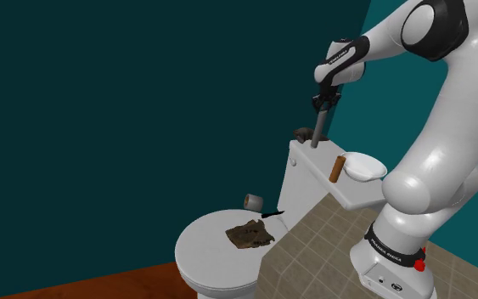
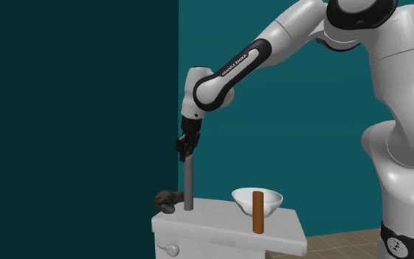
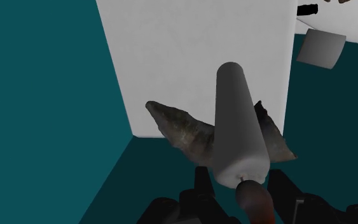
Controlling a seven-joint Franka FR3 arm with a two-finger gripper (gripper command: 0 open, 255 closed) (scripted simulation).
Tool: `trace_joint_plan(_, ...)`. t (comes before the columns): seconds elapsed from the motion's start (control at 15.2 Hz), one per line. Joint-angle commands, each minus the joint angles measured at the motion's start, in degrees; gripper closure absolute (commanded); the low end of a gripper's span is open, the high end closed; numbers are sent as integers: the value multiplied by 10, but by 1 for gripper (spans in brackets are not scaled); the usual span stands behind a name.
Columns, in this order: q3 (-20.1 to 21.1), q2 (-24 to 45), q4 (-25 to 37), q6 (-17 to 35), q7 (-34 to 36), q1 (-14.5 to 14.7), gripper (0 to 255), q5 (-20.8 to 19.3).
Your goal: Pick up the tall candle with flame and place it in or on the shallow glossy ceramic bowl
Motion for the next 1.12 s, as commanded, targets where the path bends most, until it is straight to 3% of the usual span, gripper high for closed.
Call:
trace_joint_plan(0.0, 0, -7, 7, -13, -2, 0, 255, 0)
trace_joint_plan(1.06, 3, -47, 86, -130, -16, 5, 255, 0)
